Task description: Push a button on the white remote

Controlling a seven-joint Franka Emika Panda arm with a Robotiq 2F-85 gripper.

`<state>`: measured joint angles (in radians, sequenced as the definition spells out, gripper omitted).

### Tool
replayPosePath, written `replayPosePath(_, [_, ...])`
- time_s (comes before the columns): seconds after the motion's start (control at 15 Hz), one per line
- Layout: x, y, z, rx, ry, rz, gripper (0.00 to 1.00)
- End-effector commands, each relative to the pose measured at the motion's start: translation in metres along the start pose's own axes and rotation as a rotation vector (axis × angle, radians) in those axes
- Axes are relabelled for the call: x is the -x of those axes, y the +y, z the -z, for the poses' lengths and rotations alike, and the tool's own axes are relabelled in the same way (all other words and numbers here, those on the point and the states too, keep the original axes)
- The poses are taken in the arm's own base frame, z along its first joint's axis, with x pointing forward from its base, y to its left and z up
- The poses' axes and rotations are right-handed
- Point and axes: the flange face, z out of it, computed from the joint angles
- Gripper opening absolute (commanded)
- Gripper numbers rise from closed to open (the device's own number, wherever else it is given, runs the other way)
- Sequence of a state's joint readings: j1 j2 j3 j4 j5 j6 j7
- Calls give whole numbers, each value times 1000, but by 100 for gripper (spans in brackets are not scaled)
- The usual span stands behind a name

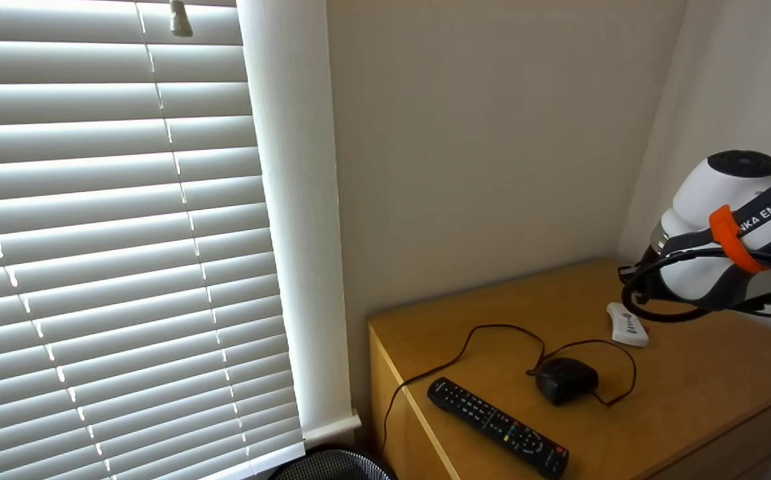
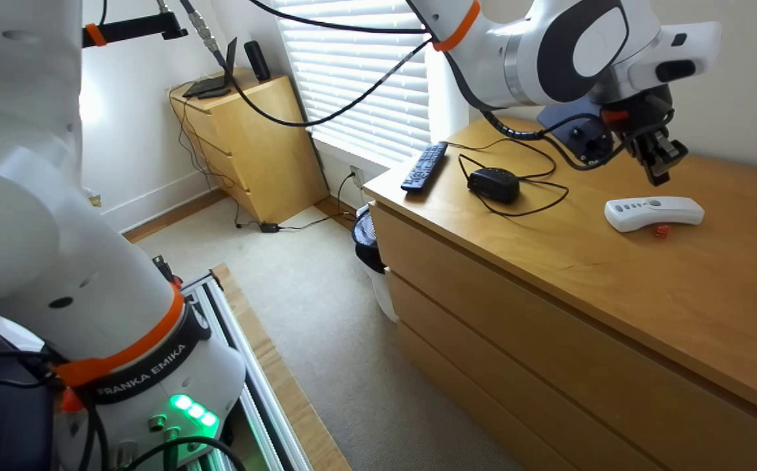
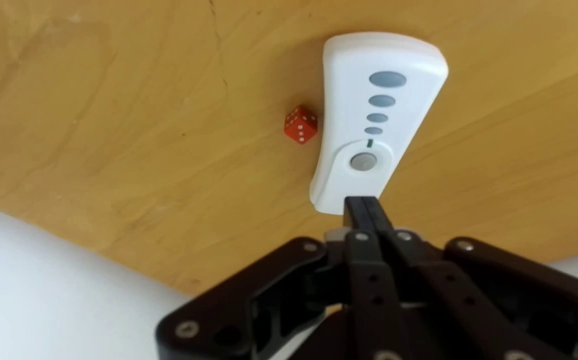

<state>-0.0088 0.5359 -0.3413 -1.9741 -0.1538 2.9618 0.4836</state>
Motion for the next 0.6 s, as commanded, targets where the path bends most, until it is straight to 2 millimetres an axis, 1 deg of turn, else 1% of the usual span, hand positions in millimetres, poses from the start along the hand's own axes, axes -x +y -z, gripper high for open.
replayPosePath(0.0, [0,-1,-14,22,20,20,0])
replayPosePath(0.53, [0,-6,-27,48,27,40,0])
